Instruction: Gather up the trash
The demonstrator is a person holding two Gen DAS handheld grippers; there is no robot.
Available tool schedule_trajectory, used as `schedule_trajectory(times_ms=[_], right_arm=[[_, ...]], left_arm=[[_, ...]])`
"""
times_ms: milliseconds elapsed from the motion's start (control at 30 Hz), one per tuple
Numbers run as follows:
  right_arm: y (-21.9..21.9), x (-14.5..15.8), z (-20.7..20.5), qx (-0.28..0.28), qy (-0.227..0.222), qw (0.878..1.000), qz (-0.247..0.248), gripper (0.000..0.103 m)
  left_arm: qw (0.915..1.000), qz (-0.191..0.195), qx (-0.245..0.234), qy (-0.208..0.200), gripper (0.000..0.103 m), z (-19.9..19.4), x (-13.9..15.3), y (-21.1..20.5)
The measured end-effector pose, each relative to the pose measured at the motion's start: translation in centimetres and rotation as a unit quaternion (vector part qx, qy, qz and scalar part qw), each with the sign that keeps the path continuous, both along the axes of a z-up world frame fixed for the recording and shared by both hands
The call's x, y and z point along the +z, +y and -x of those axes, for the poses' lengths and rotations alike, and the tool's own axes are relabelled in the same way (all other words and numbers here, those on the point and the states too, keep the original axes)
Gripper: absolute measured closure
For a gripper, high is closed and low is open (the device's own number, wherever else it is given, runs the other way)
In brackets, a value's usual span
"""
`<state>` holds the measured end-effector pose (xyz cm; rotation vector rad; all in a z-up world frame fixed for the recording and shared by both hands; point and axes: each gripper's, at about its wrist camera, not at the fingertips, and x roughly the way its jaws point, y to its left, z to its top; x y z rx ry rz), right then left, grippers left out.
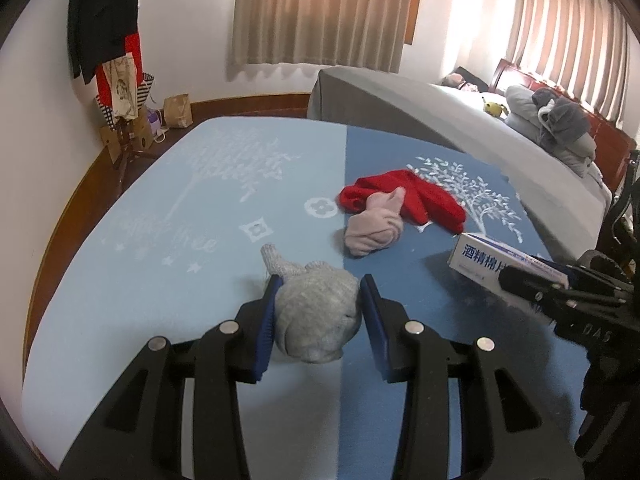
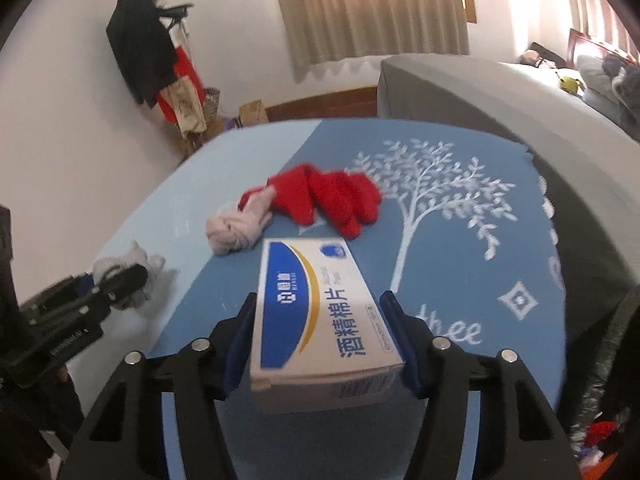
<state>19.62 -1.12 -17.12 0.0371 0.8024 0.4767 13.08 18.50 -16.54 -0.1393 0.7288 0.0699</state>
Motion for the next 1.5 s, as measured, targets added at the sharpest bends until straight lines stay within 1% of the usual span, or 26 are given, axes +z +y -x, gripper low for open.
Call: schedule_trajectory(times_ms=[100,200,500,667,833,933,1100,1267,1500], right_arm=[[-0.9,1.1,0.3,-0.006,-0.009,1.000,-0.001,0.044],[-1.5,1.2,0.4,-0.006,-0.003,1.000,-0.001,0.044],[-1.0,-1.5,1.0,0.005,0.039,0.999,0.008,0.045],[-0.6,-2.7,0.7,0.008,0.049,0.999,0.022,0.044],[-0.2,-3.1,1.0,0.008,0.039,0.998,0.040,0.046],[-0.5,-3.0,1.3,0.003,0.039,0.998,0.039,0.047],[-1.5,-1.3,1.3,-0.011,0.031,0.999,0.029,0.047],[-3.0,1.6,1.4,-0.023,0.009,1.000,0.013,0.047],[-5.2,5.0,2.4,-0.037,-0.012,0.999,0.004,0.047]], left_arm=[[1.0000,0.000,-0.006,-0.006,0.064,0.0,0.5,-0.8],[0.9999,0.002,-0.014,-0.007,0.064,-0.1,0.7,-1.4],[0.9998,-0.001,-0.019,0.011,0.064,0.1,-0.3,-2.4],[0.9998,-0.001,-0.016,0.015,0.064,0.0,-0.6,-2.0],[0.9997,0.002,-0.014,0.017,0.064,0.1,-0.8,-1.9],[0.9997,0.002,-0.016,0.016,0.064,0.1,-0.7,-2.0],[0.9998,0.000,-0.019,0.009,0.064,0.2,-0.1,-2.4],[0.9997,-0.003,-0.025,-0.002,0.064,0.3,1.0,-3.4],[0.9984,-0.012,-0.044,-0.034,0.064,0.5,3.8,-6.0]])
